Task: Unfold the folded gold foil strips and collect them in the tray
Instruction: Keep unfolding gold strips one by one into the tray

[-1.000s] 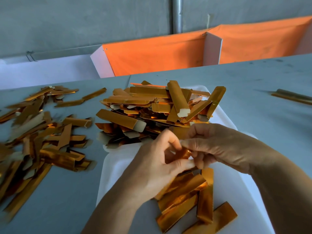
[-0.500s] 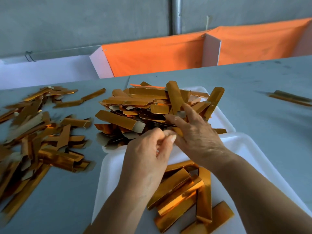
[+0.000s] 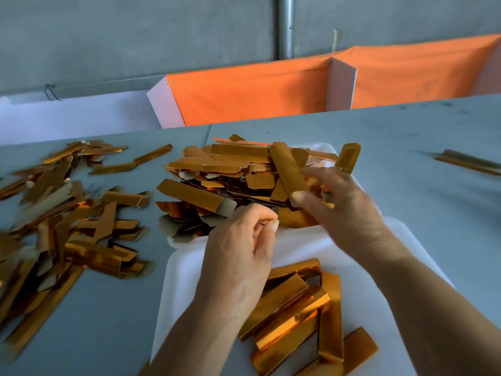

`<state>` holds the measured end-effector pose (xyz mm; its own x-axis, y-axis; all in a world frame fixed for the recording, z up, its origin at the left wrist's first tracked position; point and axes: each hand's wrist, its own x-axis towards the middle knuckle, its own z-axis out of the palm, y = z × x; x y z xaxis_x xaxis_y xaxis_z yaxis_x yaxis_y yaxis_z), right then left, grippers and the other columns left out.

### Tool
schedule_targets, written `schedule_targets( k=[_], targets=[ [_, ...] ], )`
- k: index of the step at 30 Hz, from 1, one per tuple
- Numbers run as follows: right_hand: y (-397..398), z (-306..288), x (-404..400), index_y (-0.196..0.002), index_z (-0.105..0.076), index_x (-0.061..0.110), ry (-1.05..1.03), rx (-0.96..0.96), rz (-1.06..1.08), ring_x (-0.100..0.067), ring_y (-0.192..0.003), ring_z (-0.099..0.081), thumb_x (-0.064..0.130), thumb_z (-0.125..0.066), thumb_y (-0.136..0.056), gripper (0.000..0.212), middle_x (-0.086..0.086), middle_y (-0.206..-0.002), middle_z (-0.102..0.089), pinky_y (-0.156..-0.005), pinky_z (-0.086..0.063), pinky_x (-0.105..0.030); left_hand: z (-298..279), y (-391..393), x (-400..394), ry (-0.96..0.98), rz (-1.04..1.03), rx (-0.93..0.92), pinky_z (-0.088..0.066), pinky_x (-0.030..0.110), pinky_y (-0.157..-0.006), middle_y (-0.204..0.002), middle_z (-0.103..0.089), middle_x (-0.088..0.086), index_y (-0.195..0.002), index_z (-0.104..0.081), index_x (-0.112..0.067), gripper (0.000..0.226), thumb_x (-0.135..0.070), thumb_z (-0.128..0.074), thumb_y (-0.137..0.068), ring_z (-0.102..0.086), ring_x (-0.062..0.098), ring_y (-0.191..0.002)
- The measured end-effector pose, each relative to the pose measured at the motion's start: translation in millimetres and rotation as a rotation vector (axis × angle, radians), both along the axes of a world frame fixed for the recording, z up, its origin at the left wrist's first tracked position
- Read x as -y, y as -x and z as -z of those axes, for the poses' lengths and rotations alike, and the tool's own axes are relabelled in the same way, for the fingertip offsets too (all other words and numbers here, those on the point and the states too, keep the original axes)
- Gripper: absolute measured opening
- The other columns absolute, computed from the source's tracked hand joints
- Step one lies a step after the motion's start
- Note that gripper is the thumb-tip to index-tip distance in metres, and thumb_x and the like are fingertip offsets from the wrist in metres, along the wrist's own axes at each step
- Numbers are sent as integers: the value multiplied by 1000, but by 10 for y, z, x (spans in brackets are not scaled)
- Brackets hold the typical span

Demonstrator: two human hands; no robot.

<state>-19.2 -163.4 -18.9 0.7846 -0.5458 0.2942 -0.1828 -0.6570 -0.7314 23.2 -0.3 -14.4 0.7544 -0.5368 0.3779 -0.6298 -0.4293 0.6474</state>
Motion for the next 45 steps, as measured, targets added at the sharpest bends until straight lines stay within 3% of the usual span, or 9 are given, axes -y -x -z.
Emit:
schedule_targets(
  k=[3, 5, 8, 11, 14, 19, 23, 29, 45],
  targets=[
    [-59, 56, -91, -132, -51, 38, 256, -231, -62, -22, -128, -39, 52, -42, -93, 43, 4, -139, -47, -107, -32, -40, 16, 9, -1, -33, 6, 23, -44, 1, -70, -93, -66, -11, -104, -64, -23, 15, -19, -57, -91, -62, 1, -85],
    [-62, 56, -84, -127, -57, 37, 303, -242, -73, -21, -125, -41, 44, -43, -96, 34, 6, -133, -51, -107, -31, -39, 28, 2, -1, -39, 2, 23, -44, 2, -72, -93, -65, -12, -104, -64, -24, 16, -18, -57, -92, -62, 2, -85],
    [-53, 44, -44, -102, -71, 27, 136, -16, -8, -2, -92, -55, 25, -58, -94, 16, 5, -110, -59, -79, -40, -3, 45, -17, 1, -19, -1, -10, -45, 2, -71, -95, -66, -12, -104, -64, -26, 16, -19, -56, -92, -63, 2, -87],
    [-31, -6, 9, -80, -64, 27, -296, 253, 139, 10, -62, -59, 12, -66, -88, 17, 10, -81, -61, -48, -39, -1, 57, -39, -8, 25, 6, -39, -45, 2, -69, -94, -67, -14, -102, -64, -29, 14, -23, -55, -93, -63, -1, -87],
    [37, -123, -3, -88, -56, 31, -605, 399, -4, -5, -63, -67, 7, -72, -82, 29, 9, -74, -65, -51, -53, -19, 50, -64, -22, 137, 25, -139, -47, 4, -72, -99, -68, -16, -109, -63, -31, 23, -38, -49, -91, -63, -6, -90],
    [97, -160, -227, -92, -62, 20, -477, 9, -479, -24, -82, -69, 7, -73, -80, 21, -8, -89, -68, -78, -57, -39, 31, -90, -44, 362, 129, -365, -49, 9, -78, -100, -70, -16, -111, -62, -30, 30, -43, -54, -85, -64, -4, -97],
    [120, -194, -263, -88, -63, 14, -362, -82, -561, -12, -72, -68, 17, -68, -86, 6, 1, -76, -68, -65, -56, -25, 50, -126, -76, 443, 175, -429, -54, 21, -78, -94, -72, -11, -105, -67, -32, 22, -34, -57, -86, -67, 6, -94],
    [159, -220, -127, -86, -67, 16, -702, 155, -401, -9, -60, -58, 38, -63, -77, 24, 4, -71, -64, -54, -45, -16, 72, -120, -92, 443, 223, -515, -54, 26, -82, -97, -72, -13, -107, -64, -49, 27, -37, -57, -84, -67, 6, -97],
    [141, -201, 20, -91, -72, 15, -982, 290, -574, -8, -51, -50, 14, -64, -77, 16, 0, -64, -59, -50, -46, -18, 55, -65, -95, 304, 484, -784, -53, 37, -84, -101, -73, -1, -108, -66, -40, 25, -41, -48, -89, -69, 18, -95]
  ],
)
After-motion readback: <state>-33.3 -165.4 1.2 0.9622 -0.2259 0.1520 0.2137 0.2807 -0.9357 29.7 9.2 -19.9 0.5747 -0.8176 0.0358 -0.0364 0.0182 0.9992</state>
